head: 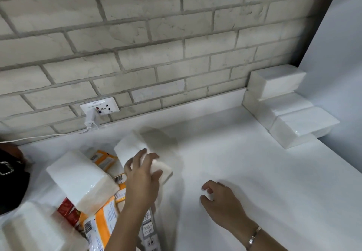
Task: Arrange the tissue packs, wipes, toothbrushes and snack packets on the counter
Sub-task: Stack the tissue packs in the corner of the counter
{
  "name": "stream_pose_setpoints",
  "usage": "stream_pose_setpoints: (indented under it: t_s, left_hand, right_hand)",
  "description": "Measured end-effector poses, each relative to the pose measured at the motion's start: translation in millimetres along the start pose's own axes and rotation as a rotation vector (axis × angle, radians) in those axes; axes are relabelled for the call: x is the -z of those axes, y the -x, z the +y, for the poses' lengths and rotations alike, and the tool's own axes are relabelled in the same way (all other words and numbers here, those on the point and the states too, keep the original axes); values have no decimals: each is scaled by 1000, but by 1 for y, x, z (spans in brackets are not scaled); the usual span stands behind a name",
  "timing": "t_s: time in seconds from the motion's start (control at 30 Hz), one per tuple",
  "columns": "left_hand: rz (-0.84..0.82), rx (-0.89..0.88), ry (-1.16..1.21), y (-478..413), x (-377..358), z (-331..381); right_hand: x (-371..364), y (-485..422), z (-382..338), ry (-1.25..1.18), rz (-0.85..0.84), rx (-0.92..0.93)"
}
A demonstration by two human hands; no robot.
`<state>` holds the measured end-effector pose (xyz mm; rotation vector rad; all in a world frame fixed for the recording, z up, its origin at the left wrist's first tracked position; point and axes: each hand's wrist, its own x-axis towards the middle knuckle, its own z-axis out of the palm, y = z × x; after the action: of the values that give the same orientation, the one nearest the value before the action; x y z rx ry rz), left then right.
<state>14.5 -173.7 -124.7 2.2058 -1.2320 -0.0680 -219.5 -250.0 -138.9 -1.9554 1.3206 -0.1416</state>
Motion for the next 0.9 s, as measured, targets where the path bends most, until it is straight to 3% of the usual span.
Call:
stream_pose_setpoints:
  t_s: [0.23,0.33,0.57,0.73,0.9]
  left_hand:
    - [94,-25,488,25,13,46]
    - [40,170,910,32,24,70]
    - [-110,463,1570,36,34,112]
    - [-278,495,1650,38,31,133]
    - [-336,482,1484,28,11,160]
  right_hand:
    - [5,8,-3,-83,31,-5]
    - [12,11,-4,-186,55,-18]
    - [50,9,-6,-822,59,-79]
    - [85,8,2,-1543,7,69]
    - [119,3,17,-1582,78,149]
